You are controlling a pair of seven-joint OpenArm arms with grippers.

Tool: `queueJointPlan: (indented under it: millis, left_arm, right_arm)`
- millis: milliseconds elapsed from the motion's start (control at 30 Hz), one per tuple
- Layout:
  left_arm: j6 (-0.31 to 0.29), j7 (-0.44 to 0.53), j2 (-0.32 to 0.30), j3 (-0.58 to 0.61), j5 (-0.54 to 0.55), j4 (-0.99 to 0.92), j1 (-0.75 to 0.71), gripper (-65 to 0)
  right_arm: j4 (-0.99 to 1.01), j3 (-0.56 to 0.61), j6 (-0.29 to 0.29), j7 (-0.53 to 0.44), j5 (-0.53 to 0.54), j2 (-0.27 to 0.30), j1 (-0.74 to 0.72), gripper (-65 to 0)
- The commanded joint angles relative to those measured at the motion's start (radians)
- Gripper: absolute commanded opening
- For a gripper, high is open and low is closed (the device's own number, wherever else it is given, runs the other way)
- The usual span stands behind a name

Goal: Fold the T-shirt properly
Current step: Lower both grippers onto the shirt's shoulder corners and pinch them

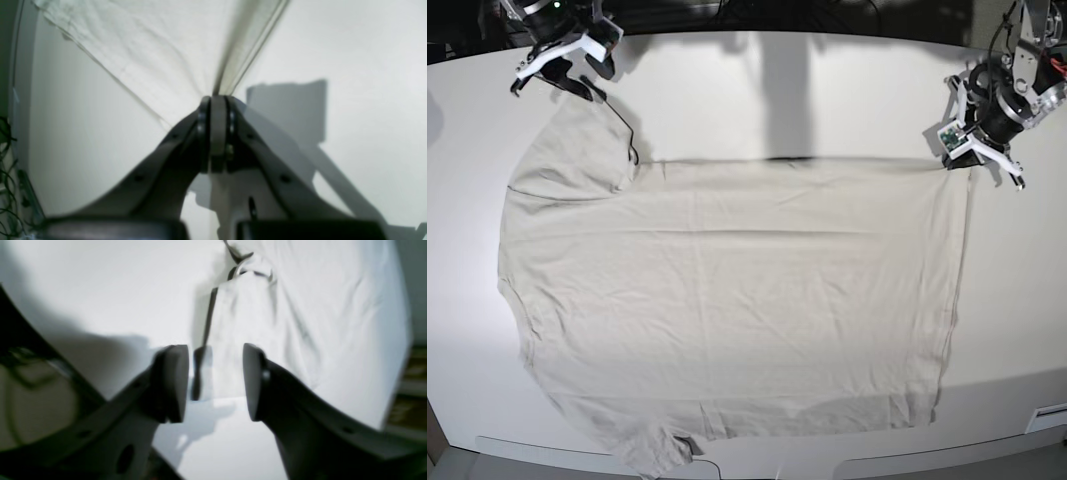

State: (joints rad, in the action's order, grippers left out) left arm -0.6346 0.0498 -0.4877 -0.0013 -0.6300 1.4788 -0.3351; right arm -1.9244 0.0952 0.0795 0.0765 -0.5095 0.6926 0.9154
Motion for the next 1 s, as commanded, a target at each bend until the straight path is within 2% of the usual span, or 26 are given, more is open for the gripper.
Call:
queueJointPlan:
  millis: [0,133,267,433,800,967]
  left_arm:
    - [-0.064,-0.053,-0.009,0.004,-0.018,-0.009,-0.023,-65.0]
    - [-0.064,-0.054,-0.009,0.004,-0.013,-0.009,-0.023,-65.0]
    - [-0.064,-0.054,-0.009,0.004,-0.013,-0.009,-0.023,-65.0]
    - [-0.064,-0.053,-0.009,0.004,-0.013,-0.009,-0.023,-65.0]
    - [-0.064,-0.049,-0.009,0.004,0.022,-0.009,-0.023,-65.0]
    - [-0.064,-0.05,-0.009,0.004,0.021,-0.009,-0.023,-65.0]
  right_arm:
    - [-0.018,-0.004,-0.005,-0.014,-0.028,0.033,-0.001,-35.2]
    - [-0.015,-0.004,0.026,0.043,-0.071,0.111,-0.045,-35.0]
    - [0.0,-0.004,0.04,0.089,-0.071,0.154,-0.091,-35.0]
    - [0.06,-0.004,0.066,0.088,-0.071,0.181,-0.138,-35.0]
    - [0.232,-0.004,0.07,0.074,-0.093,0.223,-0.206,-35.0]
    - [0.288,0.0,0.131,0.006,-0.093,0.231,-0.238,-35.0]
